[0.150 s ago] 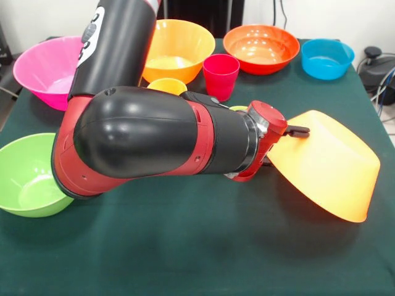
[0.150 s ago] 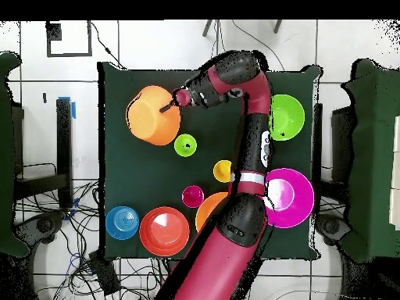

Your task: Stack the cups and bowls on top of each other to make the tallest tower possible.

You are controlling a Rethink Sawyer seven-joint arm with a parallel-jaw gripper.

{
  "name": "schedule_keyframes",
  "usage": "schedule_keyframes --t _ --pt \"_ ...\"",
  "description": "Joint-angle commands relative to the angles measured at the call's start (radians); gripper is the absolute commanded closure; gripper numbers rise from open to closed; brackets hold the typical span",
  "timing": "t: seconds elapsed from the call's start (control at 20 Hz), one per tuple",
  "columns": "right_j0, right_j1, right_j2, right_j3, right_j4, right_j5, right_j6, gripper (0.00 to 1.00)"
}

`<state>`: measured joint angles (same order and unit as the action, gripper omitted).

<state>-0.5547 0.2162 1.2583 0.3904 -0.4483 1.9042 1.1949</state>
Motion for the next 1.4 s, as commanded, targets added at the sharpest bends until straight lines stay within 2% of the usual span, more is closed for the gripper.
schedule_keyframes --t 0.05,0.65,1.05,1.4 --pt "0.015 0.049 -0.056 -0.032 -0.155 -0.044 -0.340 0.00" --pt "0.014 0.049 -0.060 -0.041 -0.187 -0.059 -0.391 0.00" --pt "0.016 0.038 -0.080 -0.041 -0.222 -0.122 -0.425 0.00" --pt "0.014 0.054 -0.061 -0.061 -0.242 -0.102 -0.440 0.00"
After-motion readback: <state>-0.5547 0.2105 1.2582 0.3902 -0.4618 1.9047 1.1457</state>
